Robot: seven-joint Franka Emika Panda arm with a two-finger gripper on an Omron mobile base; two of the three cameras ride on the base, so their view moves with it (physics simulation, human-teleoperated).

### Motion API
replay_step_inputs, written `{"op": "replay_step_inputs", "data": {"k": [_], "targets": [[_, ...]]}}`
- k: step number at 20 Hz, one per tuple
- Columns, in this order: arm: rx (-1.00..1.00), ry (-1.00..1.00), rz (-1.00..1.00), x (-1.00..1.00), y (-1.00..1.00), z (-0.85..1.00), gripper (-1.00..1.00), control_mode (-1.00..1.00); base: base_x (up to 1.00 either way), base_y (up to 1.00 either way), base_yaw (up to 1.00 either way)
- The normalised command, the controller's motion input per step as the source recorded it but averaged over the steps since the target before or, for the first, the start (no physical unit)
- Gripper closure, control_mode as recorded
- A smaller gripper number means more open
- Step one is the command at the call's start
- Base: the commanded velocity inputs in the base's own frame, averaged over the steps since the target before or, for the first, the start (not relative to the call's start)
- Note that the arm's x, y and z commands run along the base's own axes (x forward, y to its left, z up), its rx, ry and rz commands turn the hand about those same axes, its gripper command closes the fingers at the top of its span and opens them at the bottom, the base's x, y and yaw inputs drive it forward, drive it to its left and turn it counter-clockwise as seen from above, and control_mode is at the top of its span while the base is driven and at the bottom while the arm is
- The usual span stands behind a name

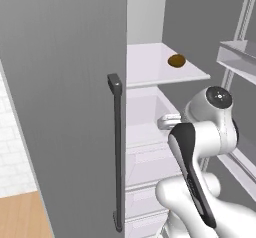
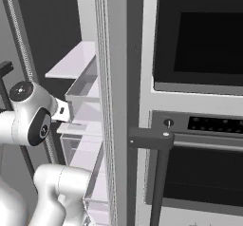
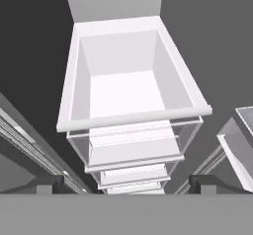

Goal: Place one avocado and one steak in each tupperware on the nearby counter, to pack two identical lunches.

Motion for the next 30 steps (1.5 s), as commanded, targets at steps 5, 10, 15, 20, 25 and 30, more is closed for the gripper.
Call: {"op": "replay_step_inputs", "data": {"k": [5,10,15,20,25,30], "targets": [[0.0,-0.07,-0.03,0.01,-0.06,0.55,-1.0,-1.0,0.17,-0.14,0.0],[0.0,-0.24,-0.07,-0.02,-0.03,1.0,-1.0,-1.0,0.0,0.0,0.0],[0.0,-0.08,-0.06,0.0,-0.01,1.0,-1.0,-1.0,0.0,0.0,0.0],[0.01,0.05,-0.04,0.14,-0.26,0.89,-1.0,-1.0,0.0,0.0,0.0],[0.0,0.03,-0.01,0.13,-0.27,0.1,-1.0,-1.0,0.0,0.0,0.0],[0.0,-0.01,0.0,0.8,-0.27,-0.14,-1.0,-1.0,0.0,0.0,0.0]]}}
